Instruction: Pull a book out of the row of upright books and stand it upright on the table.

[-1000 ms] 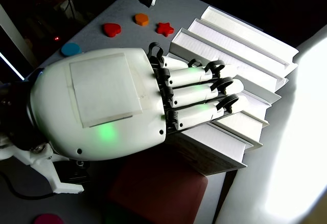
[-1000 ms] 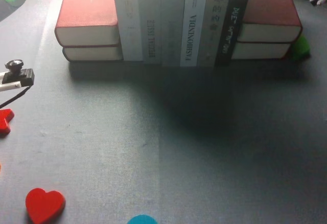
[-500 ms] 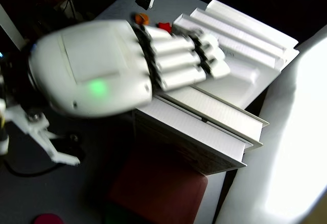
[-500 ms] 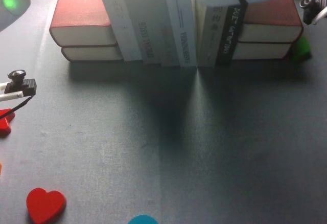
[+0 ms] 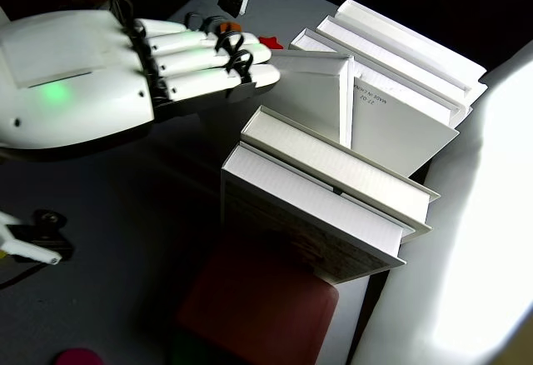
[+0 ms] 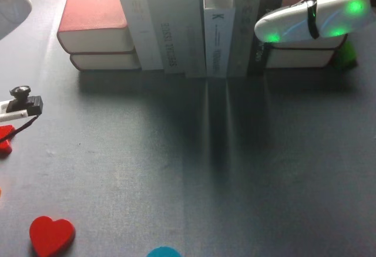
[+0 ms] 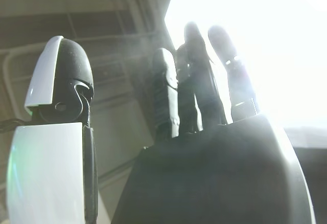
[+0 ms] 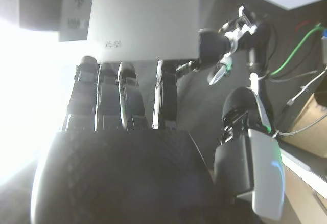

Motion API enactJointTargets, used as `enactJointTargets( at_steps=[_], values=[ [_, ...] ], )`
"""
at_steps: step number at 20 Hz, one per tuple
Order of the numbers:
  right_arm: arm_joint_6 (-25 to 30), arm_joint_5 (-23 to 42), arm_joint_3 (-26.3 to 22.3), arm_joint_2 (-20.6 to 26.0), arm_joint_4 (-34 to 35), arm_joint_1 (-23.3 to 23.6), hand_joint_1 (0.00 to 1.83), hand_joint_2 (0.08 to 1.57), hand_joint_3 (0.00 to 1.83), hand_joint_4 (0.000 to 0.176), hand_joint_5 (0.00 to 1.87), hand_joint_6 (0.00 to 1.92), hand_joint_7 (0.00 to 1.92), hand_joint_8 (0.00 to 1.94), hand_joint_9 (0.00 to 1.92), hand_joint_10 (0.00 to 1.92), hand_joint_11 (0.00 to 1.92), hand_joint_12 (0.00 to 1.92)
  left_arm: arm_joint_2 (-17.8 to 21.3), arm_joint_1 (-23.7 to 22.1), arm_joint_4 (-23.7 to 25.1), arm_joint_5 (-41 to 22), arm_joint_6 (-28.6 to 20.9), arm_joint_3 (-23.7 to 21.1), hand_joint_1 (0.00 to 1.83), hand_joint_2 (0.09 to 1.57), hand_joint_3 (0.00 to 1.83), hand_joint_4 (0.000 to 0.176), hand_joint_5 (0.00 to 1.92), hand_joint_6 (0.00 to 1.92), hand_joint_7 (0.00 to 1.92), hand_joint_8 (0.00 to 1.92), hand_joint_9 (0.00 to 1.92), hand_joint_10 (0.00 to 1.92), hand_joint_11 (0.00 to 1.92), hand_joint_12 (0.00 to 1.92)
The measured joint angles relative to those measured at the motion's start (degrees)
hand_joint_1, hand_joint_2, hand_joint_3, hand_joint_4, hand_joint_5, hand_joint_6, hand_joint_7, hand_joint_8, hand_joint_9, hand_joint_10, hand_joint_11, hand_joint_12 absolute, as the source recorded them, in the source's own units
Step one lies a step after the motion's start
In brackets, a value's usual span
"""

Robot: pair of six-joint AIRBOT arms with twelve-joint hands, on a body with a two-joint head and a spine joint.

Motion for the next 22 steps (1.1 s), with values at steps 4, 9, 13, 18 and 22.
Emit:
enactJointTargets(
  at_steps=[4,9,13,18,22],
  values=[
    [-0.3,1.2,-1.7,1.5,0.4,-1.3,0.08,1.15,0.0,0.176,0.37,0.03,0.0,0.0,0.0,0.0,0.0,0.0,-0.1,0.8,0.0,0.0,0.0,0.0,0.98,1.09,0.01,0.0,0.42,0.0,0.35,0.0,0.52,0.05,0.0,1.45],
    [-2.3,3.3,-3.2,2.8,4.9,-4.5,0.1,1.18,0.01,0.176,0.41,0.0,0.0,0.0,0.0,0.0,0.0,0.0,-0.4,1.4,-0.7,0.1,0.0,-0.1,0.99,1.09,0.0,0.0,0.41,0.0,0.33,0.0,0.52,0.04,0.0,1.44],
    [-2.8,4.0,-3.8,3.0,5.3,-5.2,0.12,1.17,0.0,0.176,0.45,0.01,0.0,0.0,0.0,0.0,0.0,0.0,-0.6,1.4,-0.8,0.0,0.0,-0.1,0.97,1.04,0.0,0.0,0.48,0.03,0.37,0.01,0.54,0.04,0.0,1.48],
    [-2.7,4.5,-4.9,4.7,5.6,-5.1,0.6,1.18,0.0,0.044,0.34,0.01,0.0,0.0,0.0,0.0,0.0,0.0,-0.7,1.7,-0.9,0.0,0.0,-0.1,0.96,1.05,0.0,0.016,0.5,0.02,0.36,0.0,0.53,0.03,0.02,1.54],
    [-2.7,6.3,-7.2,8.4,4.9,-2.0,0.7,1.16,0.0,0.0,0.21,0.0,0.01,0.0,0.0,0.0,0.0,0.0,-0.7,2.0,-0.8,0.0,0.0,-0.5,0.98,1.03,0.0,0.009,0.51,0.02,0.36,0.0,0.55,0.04,0.02,1.55]
  ],
)
